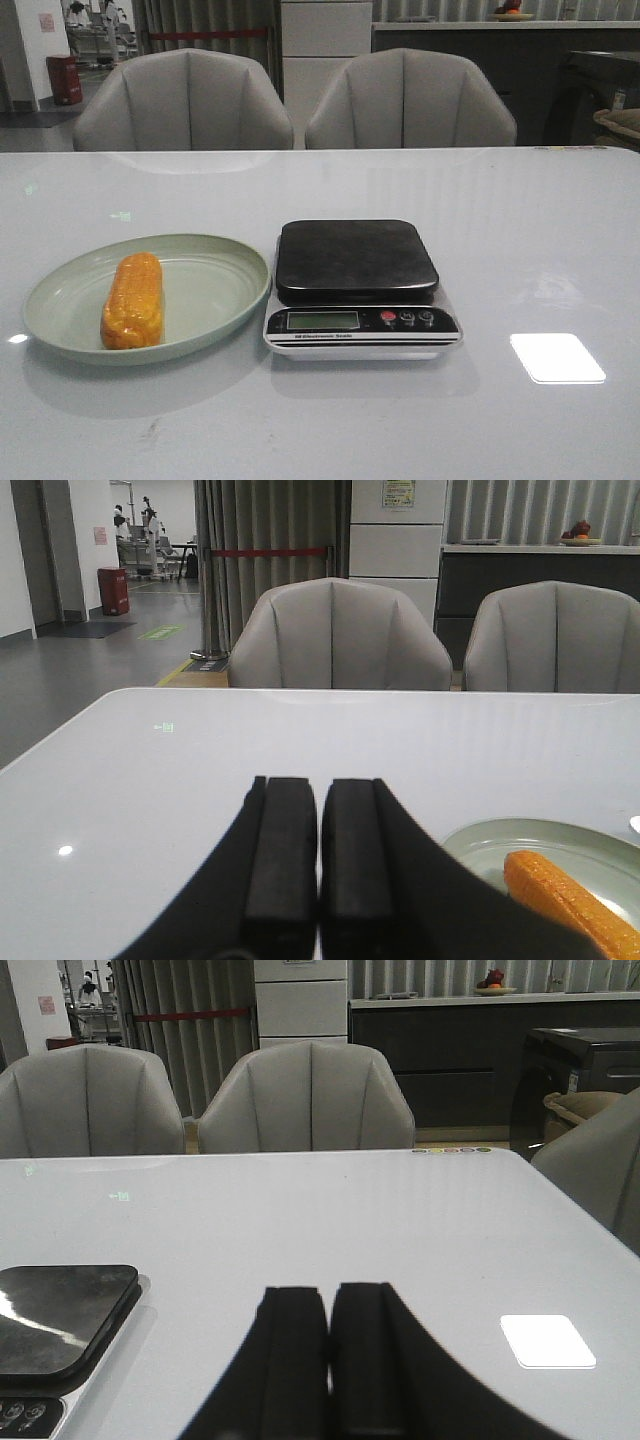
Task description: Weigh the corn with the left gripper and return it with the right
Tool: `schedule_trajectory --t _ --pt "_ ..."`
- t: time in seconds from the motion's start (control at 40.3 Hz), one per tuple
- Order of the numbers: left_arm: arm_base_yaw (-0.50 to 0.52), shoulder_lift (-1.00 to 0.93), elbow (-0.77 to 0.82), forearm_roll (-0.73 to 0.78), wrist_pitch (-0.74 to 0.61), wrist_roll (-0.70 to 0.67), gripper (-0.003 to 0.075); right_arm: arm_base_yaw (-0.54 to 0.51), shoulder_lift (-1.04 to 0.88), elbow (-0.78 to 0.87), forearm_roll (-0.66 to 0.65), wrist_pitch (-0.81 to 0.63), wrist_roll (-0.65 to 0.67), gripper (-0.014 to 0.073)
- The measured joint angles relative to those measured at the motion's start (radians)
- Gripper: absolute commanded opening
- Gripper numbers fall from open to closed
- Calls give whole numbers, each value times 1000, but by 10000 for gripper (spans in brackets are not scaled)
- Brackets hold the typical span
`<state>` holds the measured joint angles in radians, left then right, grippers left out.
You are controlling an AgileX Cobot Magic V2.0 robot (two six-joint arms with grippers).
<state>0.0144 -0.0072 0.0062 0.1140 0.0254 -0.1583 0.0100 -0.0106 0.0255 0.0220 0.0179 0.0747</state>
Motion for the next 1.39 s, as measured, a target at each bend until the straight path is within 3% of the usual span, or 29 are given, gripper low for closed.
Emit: schedule_trajectory --t 0.77,1.018,1.217,1.391 --pt "0 0 0 0 -6 0 132 0 0 0 0 0 0 165" --pt "0 0 -8 0 -113 -13 132 0 0 0 0 0 0 165" --pt "0 0 -138 -3 -63 -26 132 0 0 0 0 0 0 165" --pt "0 76 -324 -19 133 -26 132 0 0 0 0 0 0 165"
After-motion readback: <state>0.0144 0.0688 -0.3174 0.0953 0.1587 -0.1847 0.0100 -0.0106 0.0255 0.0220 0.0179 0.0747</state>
